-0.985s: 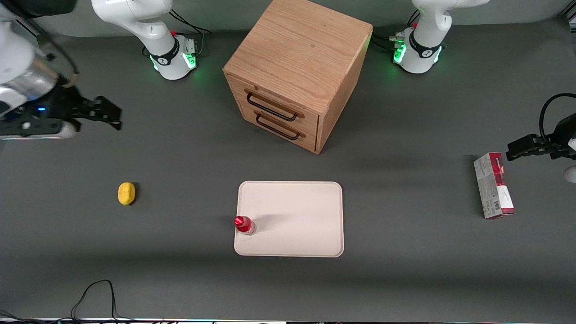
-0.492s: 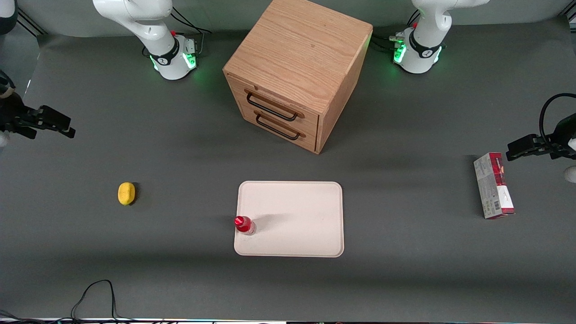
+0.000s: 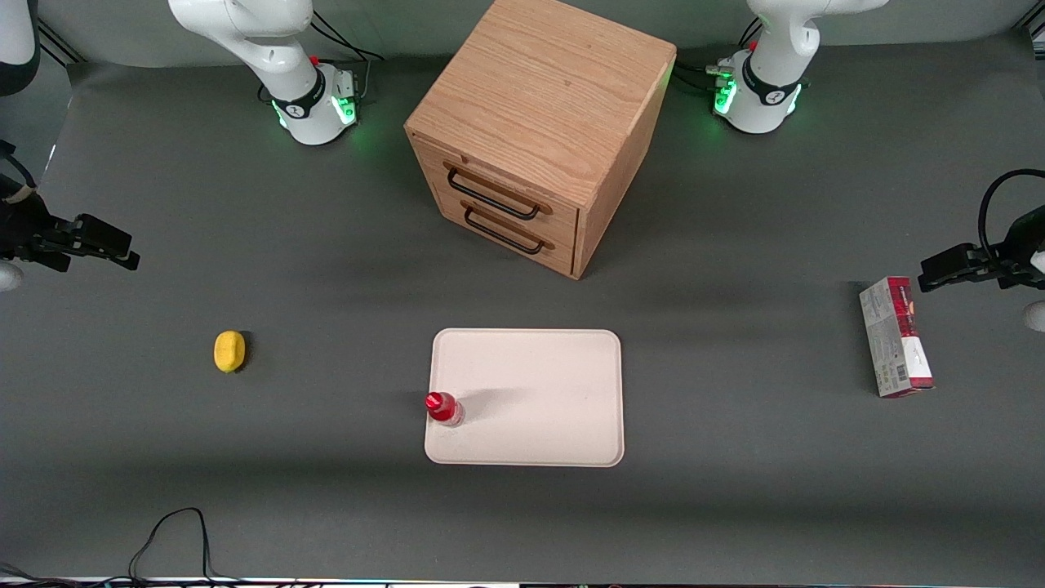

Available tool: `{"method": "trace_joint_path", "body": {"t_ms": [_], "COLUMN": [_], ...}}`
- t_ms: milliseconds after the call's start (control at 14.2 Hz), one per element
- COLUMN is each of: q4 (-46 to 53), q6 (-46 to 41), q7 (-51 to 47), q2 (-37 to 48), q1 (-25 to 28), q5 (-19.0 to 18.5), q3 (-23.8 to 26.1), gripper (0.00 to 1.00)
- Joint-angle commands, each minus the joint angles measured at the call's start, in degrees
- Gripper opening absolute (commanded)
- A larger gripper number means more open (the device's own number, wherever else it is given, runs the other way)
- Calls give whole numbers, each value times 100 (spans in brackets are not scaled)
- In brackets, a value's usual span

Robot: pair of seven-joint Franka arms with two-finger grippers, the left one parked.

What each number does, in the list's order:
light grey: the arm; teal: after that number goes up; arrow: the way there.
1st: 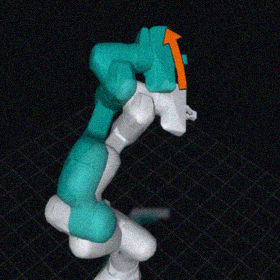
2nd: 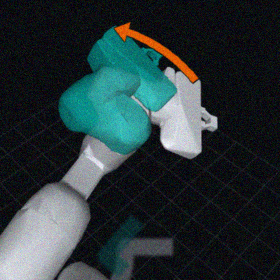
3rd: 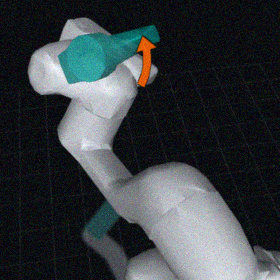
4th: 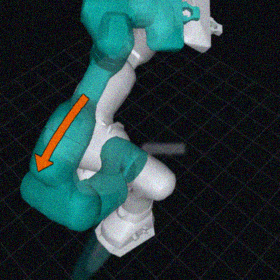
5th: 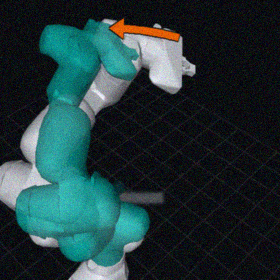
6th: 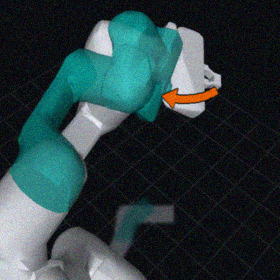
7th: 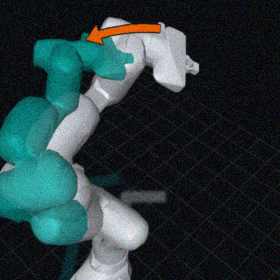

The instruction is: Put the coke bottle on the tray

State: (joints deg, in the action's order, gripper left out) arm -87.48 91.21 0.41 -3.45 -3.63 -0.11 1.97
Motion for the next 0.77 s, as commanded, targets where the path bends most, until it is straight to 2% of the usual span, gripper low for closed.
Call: {"method": "trace_joint_path", "body": {"t_ms": [0, 704], "q4": [29, -50], "q6": [72, 90], "q7": [91, 12], "q2": [11, 64], "q1": [-15, 116], "q5": [81, 72], "q3": [-3, -99], "gripper": [100, 100]}}
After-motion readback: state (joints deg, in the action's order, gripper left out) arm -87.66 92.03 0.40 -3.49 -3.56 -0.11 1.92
